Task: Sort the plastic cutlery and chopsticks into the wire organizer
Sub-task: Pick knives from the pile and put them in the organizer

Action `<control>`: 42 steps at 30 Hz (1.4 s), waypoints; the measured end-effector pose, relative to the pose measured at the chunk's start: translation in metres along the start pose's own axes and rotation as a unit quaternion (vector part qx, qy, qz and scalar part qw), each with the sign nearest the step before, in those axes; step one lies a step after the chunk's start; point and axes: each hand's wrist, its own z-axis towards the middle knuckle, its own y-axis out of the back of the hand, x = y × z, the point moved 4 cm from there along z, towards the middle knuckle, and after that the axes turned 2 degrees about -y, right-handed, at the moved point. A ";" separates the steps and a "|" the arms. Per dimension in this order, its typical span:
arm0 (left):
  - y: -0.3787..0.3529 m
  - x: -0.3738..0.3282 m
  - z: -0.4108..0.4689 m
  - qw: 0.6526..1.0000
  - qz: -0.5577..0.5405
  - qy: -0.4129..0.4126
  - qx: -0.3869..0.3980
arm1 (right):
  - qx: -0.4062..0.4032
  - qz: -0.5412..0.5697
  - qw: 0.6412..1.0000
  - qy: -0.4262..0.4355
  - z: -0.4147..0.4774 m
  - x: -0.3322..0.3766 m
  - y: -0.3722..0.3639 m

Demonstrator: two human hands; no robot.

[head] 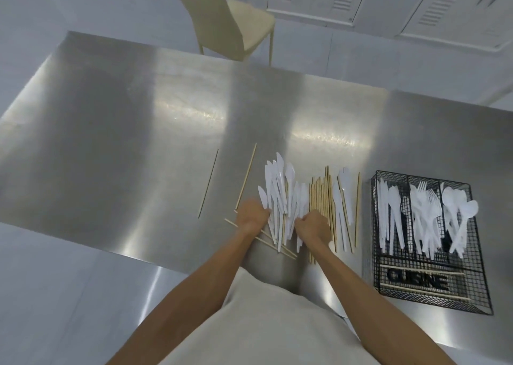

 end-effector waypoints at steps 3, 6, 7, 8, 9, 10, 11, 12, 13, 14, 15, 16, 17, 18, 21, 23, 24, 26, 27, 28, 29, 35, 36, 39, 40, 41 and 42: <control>-0.001 0.001 0.004 1.000 -0.007 0.007 0.013 | -0.007 -0.004 1.000 -0.001 0.002 -0.003 0.002; -0.003 0.000 0.006 1.000 -0.023 0.010 0.018 | -0.009 0.008 1.000 0.006 0.005 -0.009 0.006; -0.004 0.001 0.006 0.999 -0.029 0.013 0.018 | -0.009 0.015 1.000 0.008 0.005 -0.011 0.008; -0.004 0.002 0.006 0.999 -0.037 0.017 0.018 | -0.010 0.024 1.000 0.009 0.005 -0.013 0.009; -0.004 0.003 0.007 0.999 -0.047 0.021 0.018 | -0.012 0.038 0.999 0.011 0.005 -0.014 0.011; -0.004 0.006 0.007 0.998 -0.063 0.025 0.014 | -0.014 0.061 0.998 0.014 0.004 -0.015 0.012; -0.003 0.008 0.008 0.996 -0.079 0.030 0.005 | -0.016 0.093 0.995 0.021 0.004 -0.015 0.014; -0.001 0.009 0.009 0.995 -0.093 0.034 -0.009 | -0.019 0.126 0.991 0.030 0.004 -0.014 0.015; 0.002 0.010 0.009 0.994 -0.103 0.035 -0.025 | -0.022 0.154 0.987 0.038 0.004 -0.012 0.017; 0.005 0.010 0.010 0.992 -0.114 0.034 -0.041 | -0.027 0.175 0.983 0.045 0.005 -0.010 0.019; 0.008 0.009 0.012 0.990 -0.129 0.032 -0.055 | -0.031 0.189 0.980 0.053 0.006 -0.006 0.020; 0.010 0.008 0.013 0.986 -0.149 0.032 -0.065 | -0.033 0.197 0.978 0.059 0.007 -0.001 0.020; 0.011 0.007 0.015 0.983 -0.166 0.033 -0.070 | -0.029 0.202 0.977 0.065 0.009 0.005 0.020; 0.013 0.004 0.016 0.981 -0.175 0.034 -0.071 | -0.019 0.204 0.976 0.072 0.011 0.011 0.018; 0.012 -0.004 0.020 0.979 -0.187 0.030 -0.076 | -0.006 0.163 0.981 0.104 0.021 0.029 0.013; 0.008 -0.011 0.021 0.979 -0.187 0.030 -0.076 | -0.028 0.105 0.986 0.129 0.028 0.042 0.012; 0.005 -0.014 0.022 0.979 -0.190 0.035 -0.071 | -0.036 0.077 0.987 0.136 0.031 0.048 0.012; 0.000 -0.016 0.025 0.978 -0.190 0.054 -0.061 | -0.042 0.035 0.989 0.135 0.037 0.058 0.011; -0.003 -0.017 0.026 0.980 -0.182 0.059 -0.058 | -0.043 0.021 0.991 0.127 0.040 0.062 0.011; -0.005 -0.018 0.027 0.981 -0.172 0.062 -0.060 | -0.040 0.011 0.992 0.118 0.043 0.064 0.012; -0.006 -0.017 0.028 0.982 -0.166 0.065 -0.064 | -0.036 0.001 0.993 0.112 0.045 0.065 0.011; -0.008 -0.020 0.032 0.983 -0.152 0.075 -0.066 | -0.007 -0.036 0.996 0.085 0.049 0.071 0.008; -0.007 -0.021 0.033 0.983 -0.156 0.075 -0.067 | 0.000 -0.033 0.996 0.080 0.050 0.071 0.008; -0.006 -0.021 0.033 0.981 -0.170 0.070 -0.066 | 0.021 -0.015 0.997 0.069 0.051 0.071 0.009; -0.005 -0.021 0.033 0.981 -0.171 0.067 -0.069 | 0.026 -0.007 0.997 0.066 0.052 0.071 0.010; -0.004 -0.021 0.032 0.981 -0.171 0.063 -0.074 | 0.029 0.002 0.997 0.065 0.052 0.071 0.011; -0.003 -0.022 0.031 0.981 -0.168 0.058 -0.080 | 0.030 0.015 0.997 0.067 0.052 0.070 0.013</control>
